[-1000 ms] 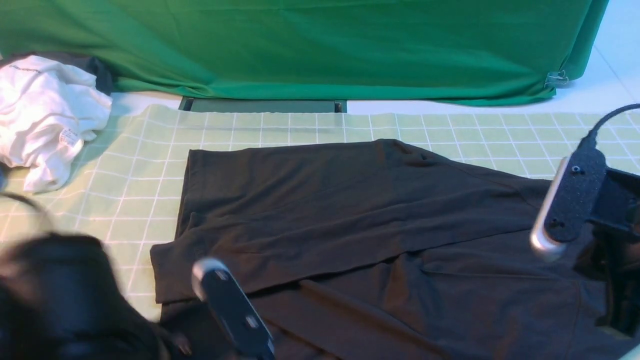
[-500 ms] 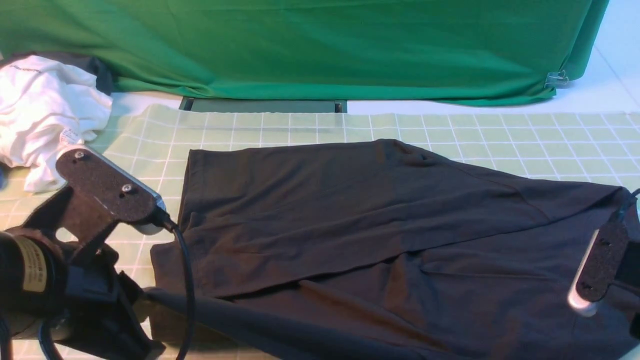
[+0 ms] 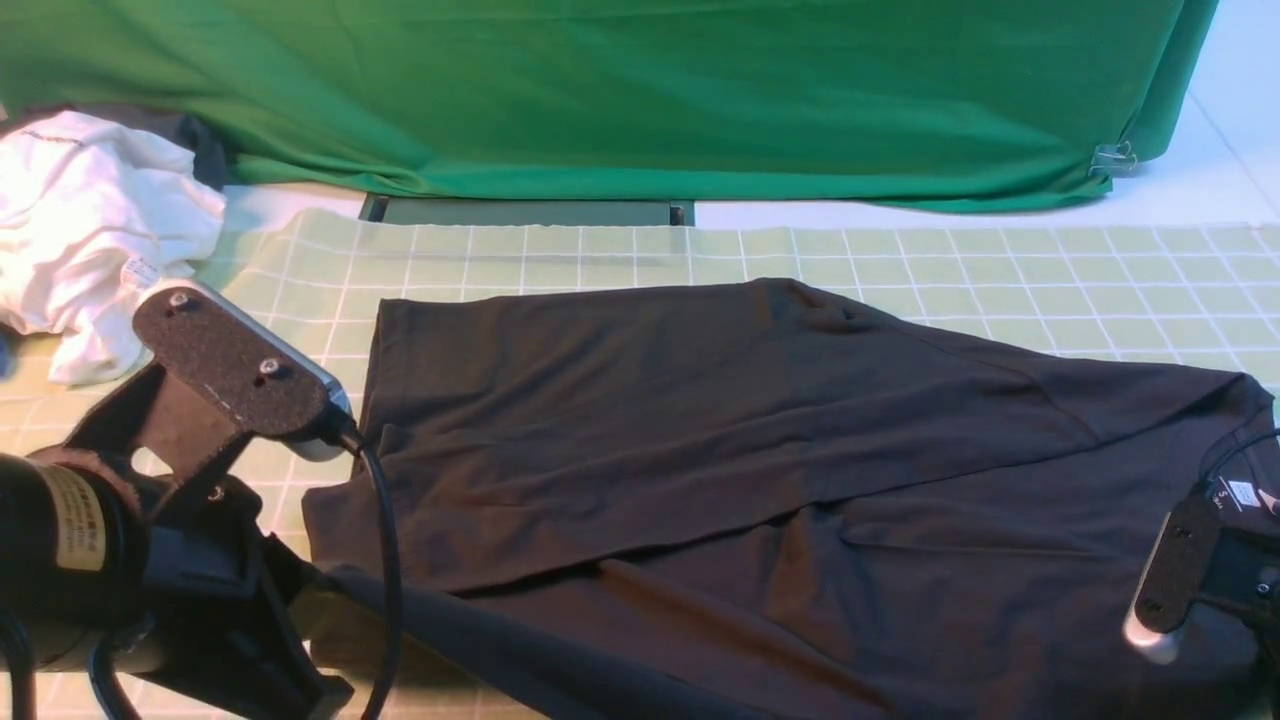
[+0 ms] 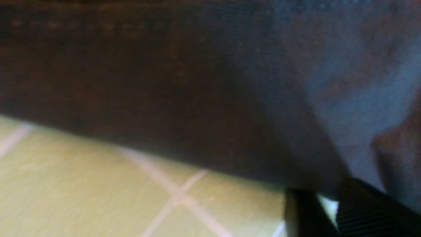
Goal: Fold a long-sleeved shirt over a green coffee tablecloth.
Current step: 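Grasp the near edge of the shirt at its hem and shoulder corners, then fold the black garment in half by bringing its near edge over to the far edge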
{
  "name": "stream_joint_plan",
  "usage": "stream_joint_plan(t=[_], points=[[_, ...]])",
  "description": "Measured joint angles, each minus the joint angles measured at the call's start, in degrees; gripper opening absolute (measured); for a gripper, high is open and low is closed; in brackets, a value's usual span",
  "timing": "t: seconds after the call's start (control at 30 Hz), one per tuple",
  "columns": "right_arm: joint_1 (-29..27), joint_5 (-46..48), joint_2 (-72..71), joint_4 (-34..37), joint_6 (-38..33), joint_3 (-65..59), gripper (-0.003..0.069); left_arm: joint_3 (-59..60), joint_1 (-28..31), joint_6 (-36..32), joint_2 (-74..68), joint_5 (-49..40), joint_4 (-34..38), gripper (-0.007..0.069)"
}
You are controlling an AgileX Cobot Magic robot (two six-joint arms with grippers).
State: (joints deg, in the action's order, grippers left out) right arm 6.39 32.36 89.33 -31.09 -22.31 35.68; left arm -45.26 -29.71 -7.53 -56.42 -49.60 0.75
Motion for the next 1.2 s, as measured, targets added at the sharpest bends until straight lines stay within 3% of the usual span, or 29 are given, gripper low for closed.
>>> stream_joint_plan(t=[0.07, 0.27, 0.4, 0.63, 1.0, 1.2], points=[[-0.1, 1.0, -0.9, 0.0, 1.5, 1.6, 0.0031, 0.0, 0.0, 0.0, 0.0, 0.0, 0.2, -0.0022], [-0.1, 5.1, -6.5, 0.5, 2.1, 4.6, 0.0024, 0.0, 0.0, 1.4, 0.0, -0.9, -0.3, -0.0022], [-0.1, 6.8, -12.3, 1.5, 2.1, 7.2, 0.0022, 0.0, 0.0, 6.0, 0.0, -1.4, -3.5, -0.0022], [-0.2, -1.8, -12.6, 5.2, 2.9, 11.7, 0.0022, -2.5, 0.3, 8.9, -4.3, 0.2, -4.3, -0.0022], [-0.3, -8.0, 3.2, 5.6, 2.9, 23.5, 0.0022, -12.7, 19.2, 6.5, -21.0, 7.0, -0.1, -0.0022], [-0.4, -9.9, 9.8, 5.7, 2.9, 31.1, 0.0022, -21.3, 25.1, 5.4, -30.3, 9.3, 1.2, -0.0022]])
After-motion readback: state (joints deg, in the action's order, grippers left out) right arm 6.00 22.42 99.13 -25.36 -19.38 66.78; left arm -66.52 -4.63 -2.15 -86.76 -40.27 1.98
